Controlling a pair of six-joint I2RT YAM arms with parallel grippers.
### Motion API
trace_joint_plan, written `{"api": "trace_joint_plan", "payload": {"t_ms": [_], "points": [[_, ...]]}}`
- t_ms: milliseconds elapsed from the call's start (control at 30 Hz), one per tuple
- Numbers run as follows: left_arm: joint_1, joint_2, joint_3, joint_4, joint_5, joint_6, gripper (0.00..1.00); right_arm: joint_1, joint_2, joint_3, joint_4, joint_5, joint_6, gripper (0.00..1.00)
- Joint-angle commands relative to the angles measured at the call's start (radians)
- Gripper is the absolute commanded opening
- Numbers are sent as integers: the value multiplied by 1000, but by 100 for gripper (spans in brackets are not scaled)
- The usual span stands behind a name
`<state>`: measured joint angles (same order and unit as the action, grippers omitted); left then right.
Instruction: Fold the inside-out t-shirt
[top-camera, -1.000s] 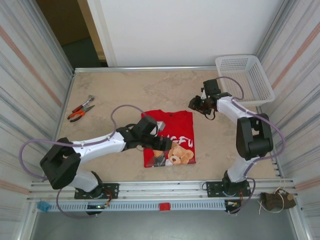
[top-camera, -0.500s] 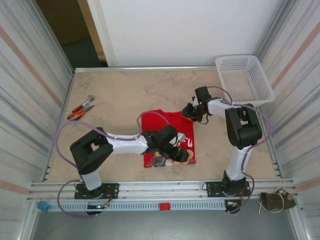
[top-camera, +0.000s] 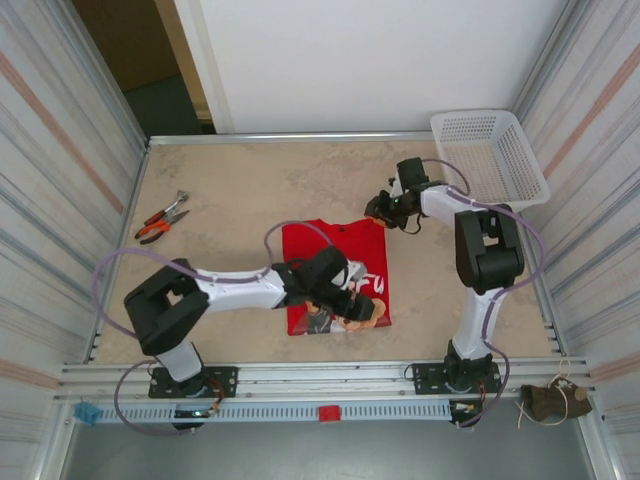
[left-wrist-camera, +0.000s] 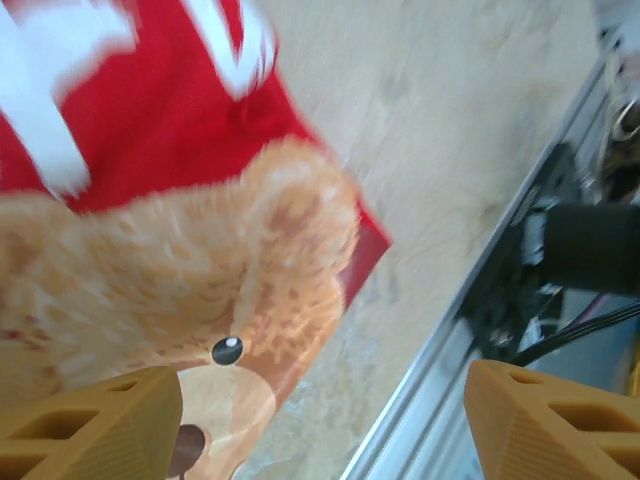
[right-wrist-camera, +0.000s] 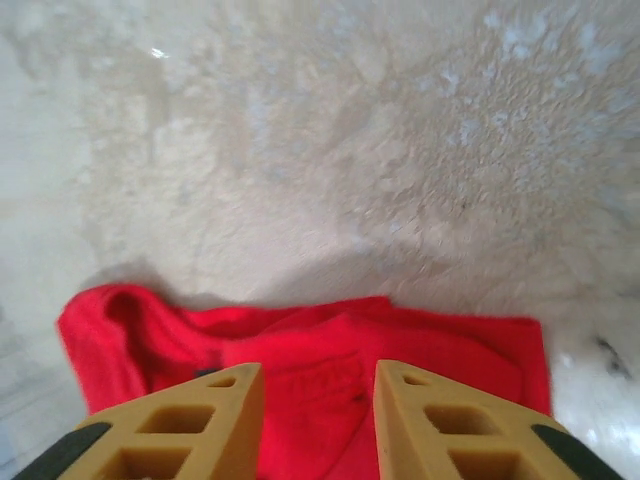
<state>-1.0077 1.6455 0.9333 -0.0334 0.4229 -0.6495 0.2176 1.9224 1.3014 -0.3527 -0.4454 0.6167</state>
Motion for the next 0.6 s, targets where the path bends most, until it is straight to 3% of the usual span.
{"api": "trace_joint_plan", "payload": {"t_ms": [0, 67, 133, 233, 300, 367, 467, 567], "points": [[125, -126, 112, -143, -52, 43, 76, -28, -147, 46, -87, 27, -60, 42], [238, -151, 126, -198, -49, 67, 77, -39, -178, 17, -109, 62, -87, 56], [362, -162, 106, -188, -9, 92, 83, -52, -188, -24, -114, 69, -103, 63], [544, -133, 76, -139, 96, 118, 96, -69, -180, -80, -94, 59, -115, 67], [631, -90, 73, -104, 151, 130, 97, -73, -168, -105, -71, 52, -115, 67], [687, -43, 84, -88, 175, 161, 91, -74, -150, -118, -55, 42, -118, 67], [722, 26, 104, -76, 201, 190, 69, -73, -127, -128, -39, 28, -117, 67], [728, 86, 111, -58, 204, 189, 60, -73, -107, -140, -29, 27, -116, 67]]}}
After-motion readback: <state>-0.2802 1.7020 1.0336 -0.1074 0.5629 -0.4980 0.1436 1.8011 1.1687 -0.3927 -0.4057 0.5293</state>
